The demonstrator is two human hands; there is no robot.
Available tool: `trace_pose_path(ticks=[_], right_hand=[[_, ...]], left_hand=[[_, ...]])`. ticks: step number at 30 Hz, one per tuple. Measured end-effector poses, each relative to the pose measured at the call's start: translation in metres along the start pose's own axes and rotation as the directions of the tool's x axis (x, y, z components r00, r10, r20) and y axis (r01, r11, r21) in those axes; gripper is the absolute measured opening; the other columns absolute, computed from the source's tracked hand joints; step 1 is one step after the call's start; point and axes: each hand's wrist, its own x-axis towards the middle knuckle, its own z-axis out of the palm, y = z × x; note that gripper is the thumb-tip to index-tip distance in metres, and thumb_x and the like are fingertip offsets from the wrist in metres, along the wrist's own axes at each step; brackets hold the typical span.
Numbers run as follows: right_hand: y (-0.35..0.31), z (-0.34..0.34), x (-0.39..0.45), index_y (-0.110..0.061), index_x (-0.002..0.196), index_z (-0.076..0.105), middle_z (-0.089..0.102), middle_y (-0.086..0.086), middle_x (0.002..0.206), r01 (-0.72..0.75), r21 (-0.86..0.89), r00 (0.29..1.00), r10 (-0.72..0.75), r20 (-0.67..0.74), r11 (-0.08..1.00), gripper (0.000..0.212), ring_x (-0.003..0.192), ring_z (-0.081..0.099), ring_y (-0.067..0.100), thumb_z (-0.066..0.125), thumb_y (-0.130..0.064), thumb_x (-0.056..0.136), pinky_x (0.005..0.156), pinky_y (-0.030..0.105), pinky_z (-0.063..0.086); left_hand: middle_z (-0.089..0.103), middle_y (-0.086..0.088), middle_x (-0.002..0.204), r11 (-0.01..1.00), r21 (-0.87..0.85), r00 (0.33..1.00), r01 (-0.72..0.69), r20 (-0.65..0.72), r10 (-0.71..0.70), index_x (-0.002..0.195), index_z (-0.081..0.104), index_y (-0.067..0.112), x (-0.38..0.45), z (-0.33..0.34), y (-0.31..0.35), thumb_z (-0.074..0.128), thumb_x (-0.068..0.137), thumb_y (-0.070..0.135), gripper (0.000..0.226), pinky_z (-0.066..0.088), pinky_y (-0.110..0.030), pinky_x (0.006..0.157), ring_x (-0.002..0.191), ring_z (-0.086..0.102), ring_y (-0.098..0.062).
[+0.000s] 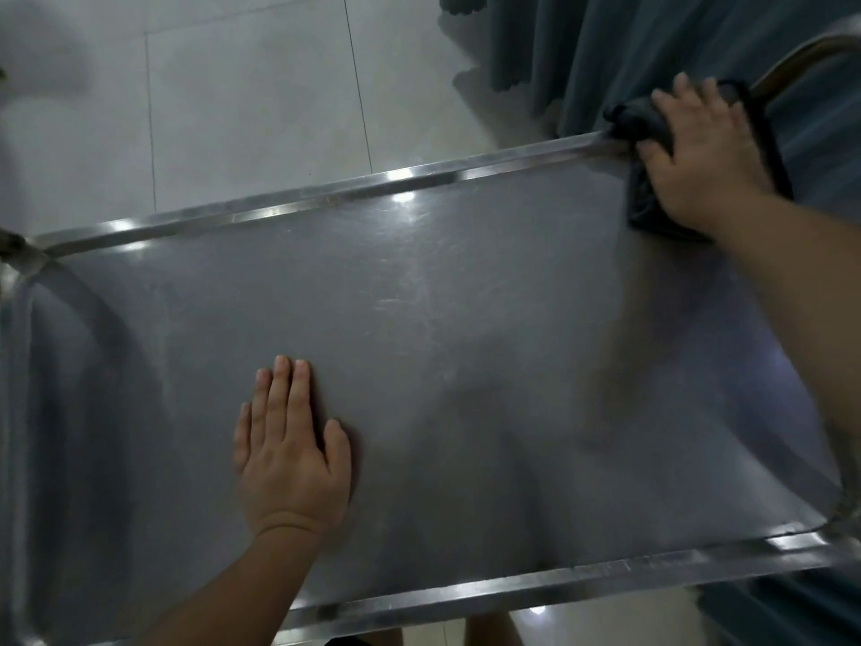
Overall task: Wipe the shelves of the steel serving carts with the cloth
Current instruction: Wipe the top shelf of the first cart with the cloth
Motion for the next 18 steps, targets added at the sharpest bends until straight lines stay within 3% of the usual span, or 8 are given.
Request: trace_pose_path(ticks=[5,9,13,18], right_hand=[[-0.006,0.015,-0.035,-0.025,0.165,0.003,-0.004,0.002,0.173,-0.063,-0.085,0.998,0.063,-0.001,0.994,0.082,0.159,-0.004,0.027,0.02,-0.067,0.097,0.128,0.048,-0.001],[0.003,0.02,-0.08,-0.027,0.165,0.007,0.004,-0.001,0.173,-0.13,-0.091,0.991,0.133,0.02,0.987,0.086,0.159,0.001,0.025,0.016,-0.073,0.093,0.128,0.047,0.001],[0.017,0.029,-0.146,-0.026,0.165,0.011,0.009,0.001,0.173,-0.105,-0.079,0.994,0.106,0.009,0.991,0.083,0.159,0.004,0.026,0.023,-0.07,0.095,0.128,0.048,0.006],[0.035,0.047,-0.246,-0.03,0.165,0.003,0.002,-0.003,0.173,-0.126,-0.055,0.991,0.127,0.031,0.991,0.08,0.159,-0.002,0.022,0.023,-0.07,0.098,0.128,0.047,0.004]], left_hand=[[0.021,-0.001,0.175,1.0,-0.021,1.0,0.01,-0.003,-0.01,0.167,0.027,0.02,0.0,-0.003,0.002,0.036,0.098,0.042,0.073,0.012,-0.047,0.131,0.162,0.011,-0.018],[0.022,-0.003,0.174,0.999,-0.037,1.0,0.01,0.018,-0.009,0.166,0.028,0.018,0.001,-0.008,0.004,0.035,0.097,0.042,0.074,0.012,-0.048,0.131,0.162,0.013,-0.021],[0.022,-0.004,0.174,0.998,-0.056,0.999,0.019,0.03,-0.017,0.166,0.028,0.017,0.001,-0.012,0.007,0.033,0.096,0.043,0.075,0.01,-0.047,0.131,0.162,0.013,-0.022],[0.022,-0.005,0.174,0.998,-0.061,0.999,0.02,0.028,-0.019,0.166,0.028,0.017,0.001,-0.015,0.01,0.035,0.095,0.042,0.075,0.008,-0.046,0.131,0.162,0.014,-0.023]])
